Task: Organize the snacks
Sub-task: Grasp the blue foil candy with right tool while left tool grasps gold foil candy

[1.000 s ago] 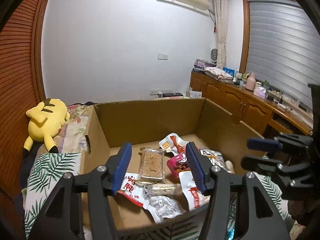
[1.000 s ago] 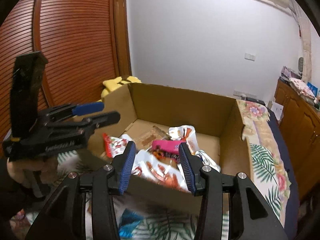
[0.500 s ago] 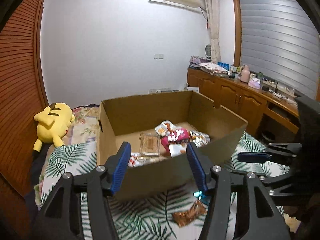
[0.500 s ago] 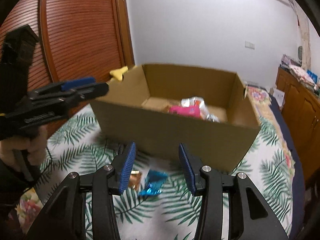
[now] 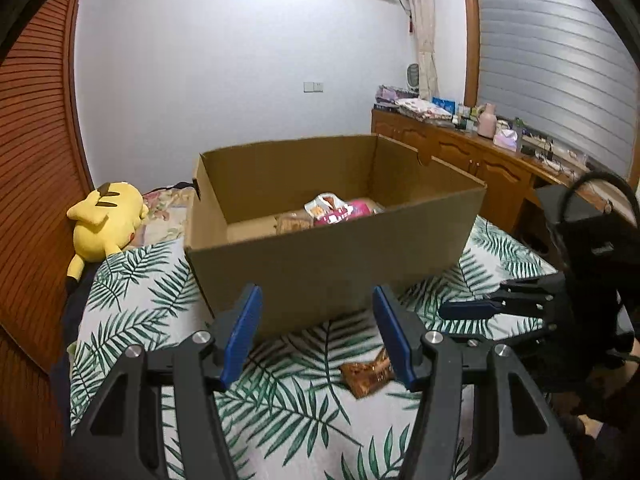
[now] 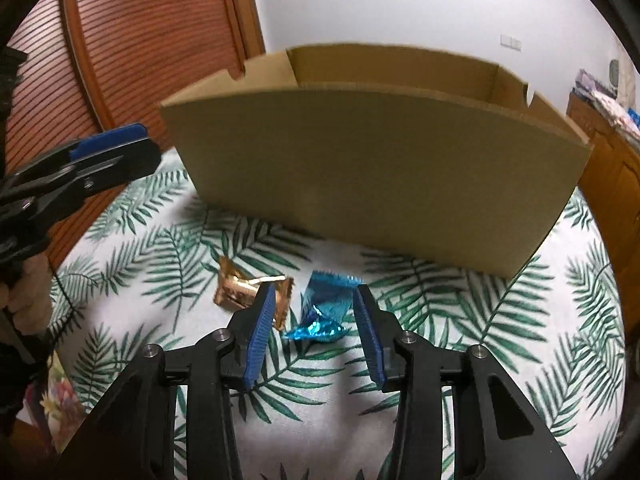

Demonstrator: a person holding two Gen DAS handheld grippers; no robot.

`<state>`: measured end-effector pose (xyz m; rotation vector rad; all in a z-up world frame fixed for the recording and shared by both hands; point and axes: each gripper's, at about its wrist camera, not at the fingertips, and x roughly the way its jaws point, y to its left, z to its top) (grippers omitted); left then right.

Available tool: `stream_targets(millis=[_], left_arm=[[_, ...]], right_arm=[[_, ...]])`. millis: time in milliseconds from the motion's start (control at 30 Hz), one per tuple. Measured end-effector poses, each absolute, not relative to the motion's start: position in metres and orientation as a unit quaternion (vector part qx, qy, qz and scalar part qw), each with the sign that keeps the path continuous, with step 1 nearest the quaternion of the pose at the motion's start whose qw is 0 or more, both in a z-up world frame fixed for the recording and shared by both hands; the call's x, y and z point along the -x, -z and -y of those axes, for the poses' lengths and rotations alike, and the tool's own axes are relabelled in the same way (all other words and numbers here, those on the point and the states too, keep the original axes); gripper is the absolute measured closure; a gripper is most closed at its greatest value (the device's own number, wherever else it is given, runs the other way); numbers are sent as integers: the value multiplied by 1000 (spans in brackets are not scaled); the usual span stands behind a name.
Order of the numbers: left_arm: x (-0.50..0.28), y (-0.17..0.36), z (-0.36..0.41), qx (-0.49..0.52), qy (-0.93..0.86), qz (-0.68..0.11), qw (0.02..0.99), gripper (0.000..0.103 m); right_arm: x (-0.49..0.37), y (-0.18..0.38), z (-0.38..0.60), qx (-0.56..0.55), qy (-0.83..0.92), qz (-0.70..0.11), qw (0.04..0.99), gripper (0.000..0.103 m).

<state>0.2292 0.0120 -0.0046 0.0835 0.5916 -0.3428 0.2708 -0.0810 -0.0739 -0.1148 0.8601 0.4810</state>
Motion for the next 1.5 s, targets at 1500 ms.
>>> stream_targets(millis=[1500], left_arm=[[-236, 59, 64, -167, 234, -405, 868, 60]], right_arm=[[-239, 60, 142, 43, -218, -373, 901, 81]])
